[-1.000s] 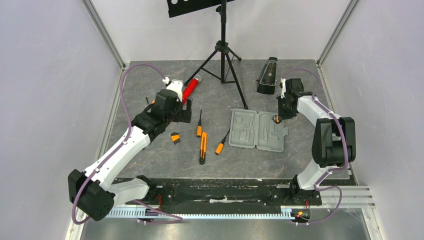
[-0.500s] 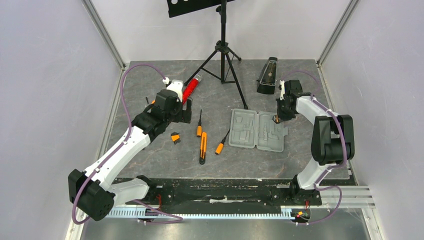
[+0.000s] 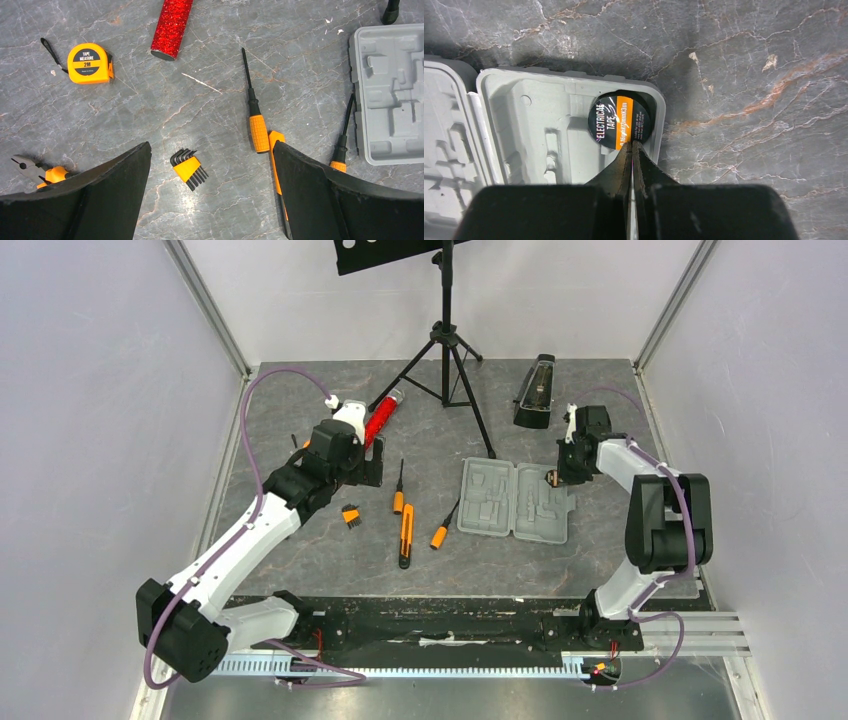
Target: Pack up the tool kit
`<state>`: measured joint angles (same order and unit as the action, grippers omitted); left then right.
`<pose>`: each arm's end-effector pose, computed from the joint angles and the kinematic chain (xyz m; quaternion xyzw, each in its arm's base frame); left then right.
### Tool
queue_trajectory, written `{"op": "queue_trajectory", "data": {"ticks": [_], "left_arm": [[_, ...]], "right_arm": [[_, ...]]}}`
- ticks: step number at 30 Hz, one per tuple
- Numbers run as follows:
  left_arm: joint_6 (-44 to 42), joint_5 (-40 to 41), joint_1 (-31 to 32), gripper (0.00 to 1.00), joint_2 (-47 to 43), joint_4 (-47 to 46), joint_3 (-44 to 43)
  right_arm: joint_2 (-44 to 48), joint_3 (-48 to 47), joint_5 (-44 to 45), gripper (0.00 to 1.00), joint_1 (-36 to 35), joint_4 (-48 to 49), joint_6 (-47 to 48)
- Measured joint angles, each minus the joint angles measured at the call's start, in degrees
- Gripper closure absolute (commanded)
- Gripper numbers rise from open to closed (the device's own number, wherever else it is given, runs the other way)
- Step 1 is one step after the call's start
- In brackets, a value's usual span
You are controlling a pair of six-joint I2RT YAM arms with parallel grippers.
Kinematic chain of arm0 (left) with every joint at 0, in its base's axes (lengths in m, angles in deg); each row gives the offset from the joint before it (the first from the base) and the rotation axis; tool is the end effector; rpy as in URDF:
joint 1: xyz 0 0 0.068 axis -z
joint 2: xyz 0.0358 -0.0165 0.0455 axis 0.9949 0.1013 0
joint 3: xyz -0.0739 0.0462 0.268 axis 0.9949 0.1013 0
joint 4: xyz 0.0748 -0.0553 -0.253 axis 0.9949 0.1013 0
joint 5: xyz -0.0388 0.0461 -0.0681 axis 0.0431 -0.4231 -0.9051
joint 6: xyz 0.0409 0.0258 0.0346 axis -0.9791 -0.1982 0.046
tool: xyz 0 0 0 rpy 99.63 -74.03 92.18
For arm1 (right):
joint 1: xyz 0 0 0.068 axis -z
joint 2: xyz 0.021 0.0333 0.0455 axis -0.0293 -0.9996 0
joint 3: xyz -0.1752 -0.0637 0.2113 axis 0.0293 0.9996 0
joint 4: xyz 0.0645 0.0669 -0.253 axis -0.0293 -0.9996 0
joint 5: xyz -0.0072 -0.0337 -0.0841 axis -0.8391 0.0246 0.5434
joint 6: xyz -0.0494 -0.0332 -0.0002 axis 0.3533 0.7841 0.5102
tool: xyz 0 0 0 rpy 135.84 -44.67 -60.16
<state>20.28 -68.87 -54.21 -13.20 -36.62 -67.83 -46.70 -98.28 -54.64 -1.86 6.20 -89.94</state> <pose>0.2299 -0.1197 0.3144 0.0895 0.8854 -0.0455 0.4538 0.3414 0.0026 0.1696 0.0282 0.9760 0.0254 0.2145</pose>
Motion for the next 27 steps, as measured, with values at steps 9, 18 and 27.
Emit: {"op": "queue_trajectory", "data": {"ticks": [9, 18, 27], "left_arm": [[-0.02, 0.00, 0.00, 0.03, -0.33, 0.00, 0.17], [0.00, 0.00, -0.07, 0.03, -0.33, 0.00, 0.20], [0.00, 0.00, -0.28, 0.03, -0.33, 0.00, 0.20]], "right_arm": [[-0.72, -0.46, -4.11, 1.00, 2.45, -0.22, -2.12], [-2.12, -5.53, -0.44, 0.97, -1.36, -4.96, -0.22], [-2.29, -11.67, 2.21, 0.97, -6.40, -5.31, 1.60]]}}
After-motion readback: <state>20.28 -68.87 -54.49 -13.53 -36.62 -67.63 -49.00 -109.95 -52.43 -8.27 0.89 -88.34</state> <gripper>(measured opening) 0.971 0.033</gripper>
